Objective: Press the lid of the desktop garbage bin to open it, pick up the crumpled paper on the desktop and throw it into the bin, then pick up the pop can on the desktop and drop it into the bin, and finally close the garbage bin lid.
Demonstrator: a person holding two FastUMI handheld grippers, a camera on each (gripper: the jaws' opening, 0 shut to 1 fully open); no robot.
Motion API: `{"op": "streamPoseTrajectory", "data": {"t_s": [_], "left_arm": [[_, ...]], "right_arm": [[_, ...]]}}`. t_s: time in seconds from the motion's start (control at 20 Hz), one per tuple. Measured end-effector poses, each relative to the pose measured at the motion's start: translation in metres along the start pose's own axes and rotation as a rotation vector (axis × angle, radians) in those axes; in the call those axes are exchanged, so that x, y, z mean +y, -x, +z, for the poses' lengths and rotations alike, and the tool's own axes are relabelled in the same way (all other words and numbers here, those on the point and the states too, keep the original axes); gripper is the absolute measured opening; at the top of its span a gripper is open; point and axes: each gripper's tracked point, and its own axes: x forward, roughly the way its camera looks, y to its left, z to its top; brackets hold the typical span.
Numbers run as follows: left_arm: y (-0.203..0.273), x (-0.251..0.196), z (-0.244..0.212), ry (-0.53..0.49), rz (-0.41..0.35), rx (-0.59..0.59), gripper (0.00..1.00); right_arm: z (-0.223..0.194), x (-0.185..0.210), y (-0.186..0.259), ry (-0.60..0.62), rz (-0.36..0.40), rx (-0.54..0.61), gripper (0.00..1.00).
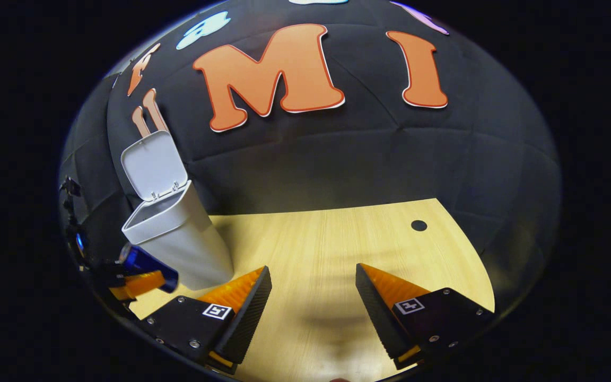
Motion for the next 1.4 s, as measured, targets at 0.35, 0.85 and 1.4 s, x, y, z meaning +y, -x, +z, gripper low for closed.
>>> {"op": "streamPoseTrajectory", "data": {"t_s": [0.35, 0.85, 1.4], "left_arm": [[0.040, 0.041, 0.086, 0.084, 0.040, -0.114, 0.83], [-0.029, 0.129, 0.172, 0.054, 0.166, -0.140, 0.83], [-0.079, 0.141, 0.114, 0.171, 0.129, 0.035, 0.90]], "right_arm": [[0.005, 0.020, 0.006, -0.011, 0.034, -0.029, 0.95], [-0.001, 0.013, 0.014, -0.052, 0.003, -0.034, 0.95], [-0.014, -0.014, 0.020, -0.093, -0.074, -0.009, 0.95]]}}
